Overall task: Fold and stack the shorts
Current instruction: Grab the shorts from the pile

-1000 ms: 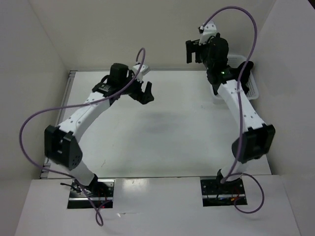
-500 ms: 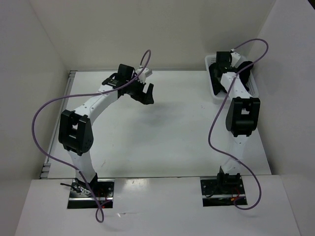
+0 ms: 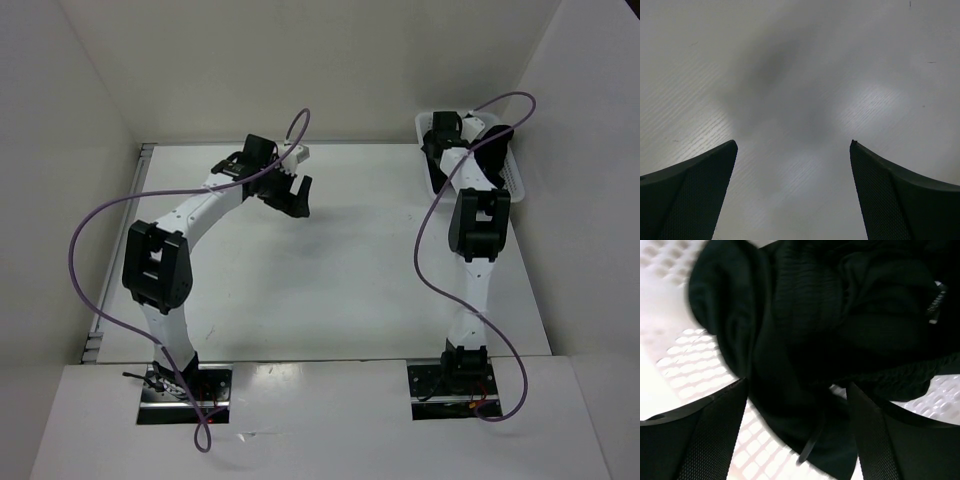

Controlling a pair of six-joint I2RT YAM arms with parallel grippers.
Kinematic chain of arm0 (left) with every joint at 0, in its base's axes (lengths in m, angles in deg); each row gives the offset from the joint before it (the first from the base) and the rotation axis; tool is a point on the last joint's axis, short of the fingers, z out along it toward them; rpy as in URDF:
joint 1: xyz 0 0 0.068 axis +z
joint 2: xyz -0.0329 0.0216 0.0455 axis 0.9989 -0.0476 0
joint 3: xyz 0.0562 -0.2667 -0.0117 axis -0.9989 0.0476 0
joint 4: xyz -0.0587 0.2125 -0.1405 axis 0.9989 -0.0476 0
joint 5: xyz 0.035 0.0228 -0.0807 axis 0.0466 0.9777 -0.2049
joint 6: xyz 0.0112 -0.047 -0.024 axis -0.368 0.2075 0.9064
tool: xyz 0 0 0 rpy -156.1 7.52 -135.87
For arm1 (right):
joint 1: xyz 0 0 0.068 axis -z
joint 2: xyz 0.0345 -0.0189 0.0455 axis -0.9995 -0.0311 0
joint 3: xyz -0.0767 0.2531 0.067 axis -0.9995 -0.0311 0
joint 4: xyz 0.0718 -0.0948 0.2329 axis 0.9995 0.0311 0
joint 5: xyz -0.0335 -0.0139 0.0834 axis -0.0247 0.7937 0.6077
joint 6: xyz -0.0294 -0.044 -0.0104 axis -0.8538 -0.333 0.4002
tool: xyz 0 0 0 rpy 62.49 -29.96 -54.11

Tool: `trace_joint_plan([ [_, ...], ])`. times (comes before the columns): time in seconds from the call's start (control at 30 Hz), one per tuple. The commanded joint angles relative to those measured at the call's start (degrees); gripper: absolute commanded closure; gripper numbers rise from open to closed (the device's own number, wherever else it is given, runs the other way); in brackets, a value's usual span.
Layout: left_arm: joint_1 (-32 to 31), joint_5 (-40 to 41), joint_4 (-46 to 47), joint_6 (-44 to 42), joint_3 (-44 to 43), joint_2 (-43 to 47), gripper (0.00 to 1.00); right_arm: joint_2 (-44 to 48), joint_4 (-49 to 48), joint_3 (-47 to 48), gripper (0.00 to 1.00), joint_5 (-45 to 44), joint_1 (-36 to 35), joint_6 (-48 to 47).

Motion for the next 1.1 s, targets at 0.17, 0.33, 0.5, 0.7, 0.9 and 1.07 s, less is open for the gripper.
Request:
trace_joint_plan([
  [0.17,0.08,1.5,-0.37,-0.21,-0.78,-2.24,0.0,-3.14,-3.95,3.18,0.6,-6.13,0.39,-2.74],
  [0.33,0.08,1.5,-0.37,-0.21,-1.31,-2.25,0.0,-3.15,-6.23,5.02,1.0,-5.61,0.39,-7.48],
  [0.5,0.08,1.5,0.16,-0.21,-1.31,-1.64,0.0,1.15,-7.38,7.31,1.0,-2.36,0.39,-11.62],
  [0.7,0.08,0.98,1.3,-0.21,-1.31,0.99,0.0,7.65,-7.04,9.42,1.0,-4.9,-1.89,-13.91],
  [0.9,0.08,2.21,3.06,-0.21,4.66,8.54,0.0,21.01,-4.57,2.24,1.0,-5.51,-4.35,-12.24],
  [1.07,0.08,1.59,5.52,-0.21,8.97,14.44,0.0,32.33,-10.1,-3.14,1.0,-10.52,-7.51,-17.5],
])
